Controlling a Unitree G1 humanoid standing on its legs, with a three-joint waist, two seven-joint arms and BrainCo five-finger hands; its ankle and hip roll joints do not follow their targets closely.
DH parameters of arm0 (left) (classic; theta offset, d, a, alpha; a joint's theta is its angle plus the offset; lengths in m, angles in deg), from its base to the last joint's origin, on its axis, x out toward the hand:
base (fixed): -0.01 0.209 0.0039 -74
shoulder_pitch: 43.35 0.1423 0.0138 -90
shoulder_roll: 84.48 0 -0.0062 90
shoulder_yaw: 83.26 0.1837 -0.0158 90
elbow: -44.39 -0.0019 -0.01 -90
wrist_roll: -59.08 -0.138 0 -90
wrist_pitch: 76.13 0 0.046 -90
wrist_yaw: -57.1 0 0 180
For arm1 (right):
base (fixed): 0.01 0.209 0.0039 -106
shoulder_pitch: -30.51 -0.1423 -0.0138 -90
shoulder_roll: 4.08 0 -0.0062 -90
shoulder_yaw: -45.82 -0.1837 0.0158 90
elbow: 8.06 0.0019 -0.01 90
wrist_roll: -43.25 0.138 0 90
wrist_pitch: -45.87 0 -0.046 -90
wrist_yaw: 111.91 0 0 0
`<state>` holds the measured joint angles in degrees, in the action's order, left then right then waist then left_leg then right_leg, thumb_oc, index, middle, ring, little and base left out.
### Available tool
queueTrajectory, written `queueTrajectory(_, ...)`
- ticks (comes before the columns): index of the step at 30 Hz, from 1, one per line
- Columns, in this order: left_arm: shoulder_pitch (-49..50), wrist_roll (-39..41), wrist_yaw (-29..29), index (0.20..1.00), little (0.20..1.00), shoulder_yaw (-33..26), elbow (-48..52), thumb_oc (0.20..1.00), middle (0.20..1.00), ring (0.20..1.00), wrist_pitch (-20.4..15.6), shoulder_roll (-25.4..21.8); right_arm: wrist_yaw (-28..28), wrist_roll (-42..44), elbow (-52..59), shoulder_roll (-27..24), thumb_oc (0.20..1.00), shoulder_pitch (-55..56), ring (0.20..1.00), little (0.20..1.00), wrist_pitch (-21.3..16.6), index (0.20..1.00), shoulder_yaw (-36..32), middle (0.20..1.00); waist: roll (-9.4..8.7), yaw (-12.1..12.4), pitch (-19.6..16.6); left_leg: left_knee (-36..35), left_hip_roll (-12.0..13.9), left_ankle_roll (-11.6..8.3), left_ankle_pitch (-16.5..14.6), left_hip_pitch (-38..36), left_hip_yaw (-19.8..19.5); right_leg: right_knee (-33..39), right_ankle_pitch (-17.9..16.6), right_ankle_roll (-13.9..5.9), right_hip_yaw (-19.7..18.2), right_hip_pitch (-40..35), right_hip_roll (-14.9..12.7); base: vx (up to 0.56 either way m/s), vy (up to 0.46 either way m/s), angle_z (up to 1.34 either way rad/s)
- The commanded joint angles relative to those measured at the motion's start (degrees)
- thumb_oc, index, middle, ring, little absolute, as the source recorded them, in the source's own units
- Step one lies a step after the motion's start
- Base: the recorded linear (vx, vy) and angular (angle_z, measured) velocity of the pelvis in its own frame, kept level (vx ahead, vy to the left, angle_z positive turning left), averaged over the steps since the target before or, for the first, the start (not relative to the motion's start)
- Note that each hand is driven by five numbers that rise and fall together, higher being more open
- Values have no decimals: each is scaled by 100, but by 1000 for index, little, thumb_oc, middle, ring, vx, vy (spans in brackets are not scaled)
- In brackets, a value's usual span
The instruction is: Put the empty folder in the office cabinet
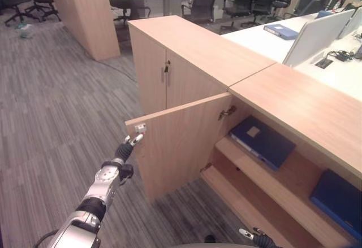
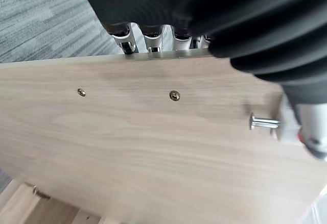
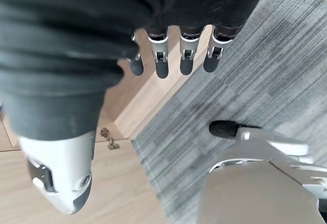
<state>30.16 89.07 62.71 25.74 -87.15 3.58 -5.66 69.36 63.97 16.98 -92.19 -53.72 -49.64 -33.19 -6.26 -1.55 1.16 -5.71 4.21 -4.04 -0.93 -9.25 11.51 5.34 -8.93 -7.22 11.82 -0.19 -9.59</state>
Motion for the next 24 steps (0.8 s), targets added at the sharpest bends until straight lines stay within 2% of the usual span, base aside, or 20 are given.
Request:
queueTrajectory(1, -712, -31, 586, 1000, 1000, 226, 435, 1000, 1000, 1000, -283, 396, 23, -117, 19, 19, 1000, -312, 1000, 1000, -35, 1000, -82, 1000, 106, -142, 220, 71, 69, -148, -131, 170, -310, -152, 415, -726, 72, -641, -430, -24, 1, 11)
queueTrajectory(10, 23, 560, 1129, 1000, 1000, 485, 2077, 1000, 1000, 1000, -124, 307, 41, -75, -97, 122, 1000, -339, 1000, 1000, 3, 1000, -190, 1000, 189, 59, 256, 71, 32, -132, -90, 254, -524, -176, 449, -695, 256, -712, -467, -25, -3, 12)
queueTrajectory(18, 559, 519, 1405, 1000, 1000, 521, 2735, 1000, 1000, 1000, -19, 18, 67, -85, -189, 119, 1000, -376, 1000, 1000, 16, 1000, -264, 1000, 276, 140, 268, 71, 17, -123, -73, 271, -564, -163, 451, -677, 300, -739, -485, -9, -1, 0)
queueTrajectory(24, 1121, 548, 1657, 1000, 1000, 464, 3175, 1000, 1000, 1000, 131, -212, 65, -56, -215, 79, 1000, -422, 1000, 1000, 24, 1000, -378, 1000, 410, 150, 304, 71, -12, -107, -82, 229, -429, -178, 413, -696, 283, -723, -527, -27, 3, -5)
